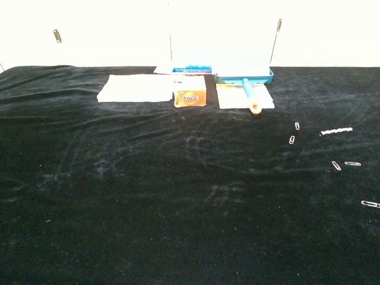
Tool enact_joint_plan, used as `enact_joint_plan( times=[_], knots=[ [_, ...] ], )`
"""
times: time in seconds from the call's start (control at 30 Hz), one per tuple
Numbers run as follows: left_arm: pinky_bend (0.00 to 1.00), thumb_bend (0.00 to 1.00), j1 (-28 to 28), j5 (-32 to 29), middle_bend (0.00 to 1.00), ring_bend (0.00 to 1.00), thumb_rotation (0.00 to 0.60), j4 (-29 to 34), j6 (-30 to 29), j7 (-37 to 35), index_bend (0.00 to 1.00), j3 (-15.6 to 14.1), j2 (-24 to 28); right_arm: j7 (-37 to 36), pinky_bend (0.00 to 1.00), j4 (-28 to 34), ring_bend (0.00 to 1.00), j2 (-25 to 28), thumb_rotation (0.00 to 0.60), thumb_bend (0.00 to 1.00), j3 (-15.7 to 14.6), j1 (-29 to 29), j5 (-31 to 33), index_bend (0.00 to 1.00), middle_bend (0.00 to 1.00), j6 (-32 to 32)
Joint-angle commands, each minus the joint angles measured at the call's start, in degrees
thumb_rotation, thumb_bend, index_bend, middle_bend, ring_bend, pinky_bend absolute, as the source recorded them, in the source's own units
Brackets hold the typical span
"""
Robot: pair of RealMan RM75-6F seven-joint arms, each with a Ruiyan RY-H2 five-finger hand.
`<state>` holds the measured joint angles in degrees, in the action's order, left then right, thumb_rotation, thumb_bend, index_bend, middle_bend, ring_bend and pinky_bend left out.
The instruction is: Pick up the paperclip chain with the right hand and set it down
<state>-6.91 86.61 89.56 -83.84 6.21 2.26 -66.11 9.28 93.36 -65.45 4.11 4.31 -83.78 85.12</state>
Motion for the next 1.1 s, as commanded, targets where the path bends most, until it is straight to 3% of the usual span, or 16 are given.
enact_joint_plan(
  times=[0.03, 0.33, 0.57, 0.7, 0.83, 1.1],
  knots=[
    [0.0, 0.38, 0.05, -0.06, 0.02, 0.01, 0.6, 0.13, -0.2, 0.07, 0.0, 0.04, -0.03, -0.46, 0.0, 0.22, 0.0, 0.16, 0.6, 0.4, -0.26, 0.1, 0.16, 0.0, 0.0, -1.09],
    [0.0, 0.38, 0.03, -0.24, 0.02, 0.01, 0.6, 0.38, -0.23, -0.18, 0.0, 0.09, 0.22, 0.08, 0.0, 0.23, 0.0, 0.94, 0.6, 0.4, 0.98, 1.94, 2.95, 0.0, 0.0, -4.77],
    [0.0, 0.39, 0.46, -0.64, 0.02, 0.01, 0.6, 0.45, -1.02, -1.11, 0.0, 0.36, 0.6, 2.46, 0.0, -2.5, 0.0, 2.4, 0.6, 0.39, 5.59, 10.31, 9.32, 0.01, 0.0, -16.67],
    [0.0, 0.39, 0.57, -1.53, 0.02, 0.01, 0.6, 0.2, -1.04, -2.12, 0.0, 0.82, 0.96, 1.06, 0.0, -8.04, 0.0, 0.22, 0.6, 0.39, 7.85, 15.91, 13.29, 0.14, 0.0, -24.9],
    [0.0, 0.4, 0.52, -3.2, 0.02, 0.01, 0.6, -0.02, -0.5, -1.87, 0.0, 1.46, 1.04, -3.84, 0.0, -15.96, 0.0, -4.03, 0.6, 0.39, 8.04, 20.64, 12.89, 0.23, 0.0, -31.66],
    [0.0, 0.4, -0.01, -6.22, 0.02, 0.01, 0.6, -1.93, 1.21, -4.63, 0.0, 2.91, 1.14, -10.94, 0.0, -30.98, 0.0, -13.31, 0.6, 0.39, 6.25, 26.32, 8.3, 0.26, 0.0, -36.56]
  ],
)
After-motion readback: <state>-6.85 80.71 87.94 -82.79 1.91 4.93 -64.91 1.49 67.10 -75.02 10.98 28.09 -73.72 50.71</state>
